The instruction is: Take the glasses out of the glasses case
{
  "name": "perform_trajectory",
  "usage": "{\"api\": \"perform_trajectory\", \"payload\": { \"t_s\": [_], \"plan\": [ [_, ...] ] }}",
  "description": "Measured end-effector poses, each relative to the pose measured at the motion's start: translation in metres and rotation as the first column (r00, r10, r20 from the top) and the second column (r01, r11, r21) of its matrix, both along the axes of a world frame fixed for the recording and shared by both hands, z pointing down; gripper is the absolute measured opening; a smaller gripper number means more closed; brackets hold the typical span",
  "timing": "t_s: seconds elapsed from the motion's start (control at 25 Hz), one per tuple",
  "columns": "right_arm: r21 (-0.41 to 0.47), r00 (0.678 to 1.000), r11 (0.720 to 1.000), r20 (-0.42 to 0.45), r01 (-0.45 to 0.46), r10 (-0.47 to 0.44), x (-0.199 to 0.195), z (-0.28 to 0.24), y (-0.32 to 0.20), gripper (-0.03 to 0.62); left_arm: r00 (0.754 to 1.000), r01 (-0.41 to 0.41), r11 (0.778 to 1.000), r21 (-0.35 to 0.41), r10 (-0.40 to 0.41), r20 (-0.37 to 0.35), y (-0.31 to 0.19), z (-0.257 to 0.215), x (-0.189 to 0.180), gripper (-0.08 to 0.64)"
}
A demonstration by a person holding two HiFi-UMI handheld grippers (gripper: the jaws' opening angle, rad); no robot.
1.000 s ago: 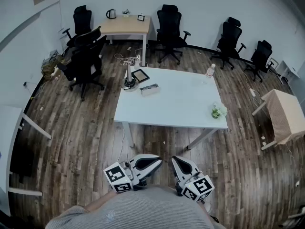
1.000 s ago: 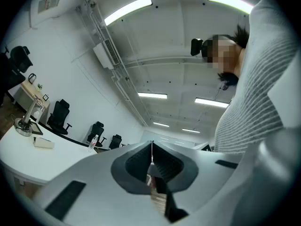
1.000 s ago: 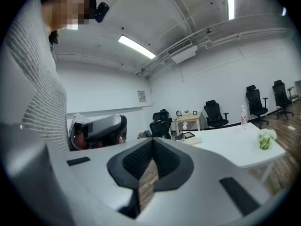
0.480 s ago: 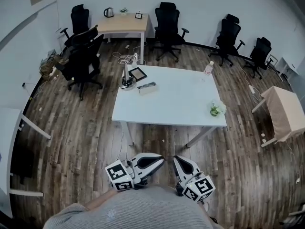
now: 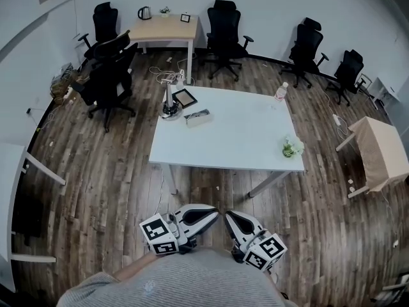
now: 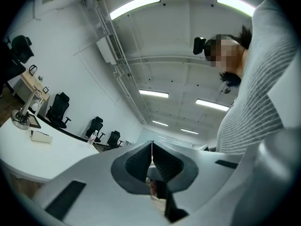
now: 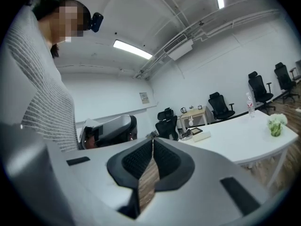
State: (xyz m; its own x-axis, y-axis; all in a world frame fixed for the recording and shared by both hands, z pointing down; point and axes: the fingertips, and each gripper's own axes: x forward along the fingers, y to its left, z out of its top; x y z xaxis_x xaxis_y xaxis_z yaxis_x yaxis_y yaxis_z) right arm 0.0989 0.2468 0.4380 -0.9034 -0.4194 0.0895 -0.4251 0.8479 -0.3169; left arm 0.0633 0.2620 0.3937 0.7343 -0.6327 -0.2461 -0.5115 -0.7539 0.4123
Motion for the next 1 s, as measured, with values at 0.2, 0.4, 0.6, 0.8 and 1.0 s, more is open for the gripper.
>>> {"api": "perform_trajectory", "payload": {
  "t_s": [0.2, 0.4, 0.6, 0.8, 1.0],
  "plan": [
    [0.015, 0.999, 0.999, 0.026, 0.037, -0.038, -0.025, -0.007, -0.009, 0.017, 0.999, 0.025, 1.0, -0.011, -0.026, -0.033, -0.008, 0.002, -0.025, 0.015],
    [0.011, 0.996, 0.997, 0.052, 0.073, -0.073, -0.056, -0.01, -0.024, 0.017, 0.997, 0.058, 0.998, -0.022, -0.059, -0.05, -0.022, 0.007, -0.058, 0.015],
    [0.023, 0.996, 0.996, 0.023, 0.089, -0.089, -0.105, -0.015, -0.048, 0.017, 0.993, 0.12, 0.993, -0.022, -0.12, -0.017, -0.042, 0.012, -0.112, 0.015],
    [0.073, 0.998, 0.996, 0.011, 0.058, -0.059, -0.157, -0.029, -0.094, 0.017, 0.991, 0.135, 0.991, 0.016, -0.135, 0.002, -0.073, 0.003, -0.172, 0.015],
    [0.151, 1.0, 0.989, 0.014, -0.011, 0.009, -0.21, -0.049, -0.137, 0.017, 0.987, 0.134, 0.988, 0.08, -0.14, 0.084, -0.097, -0.005, -0.228, 0.015]
  ]
}}
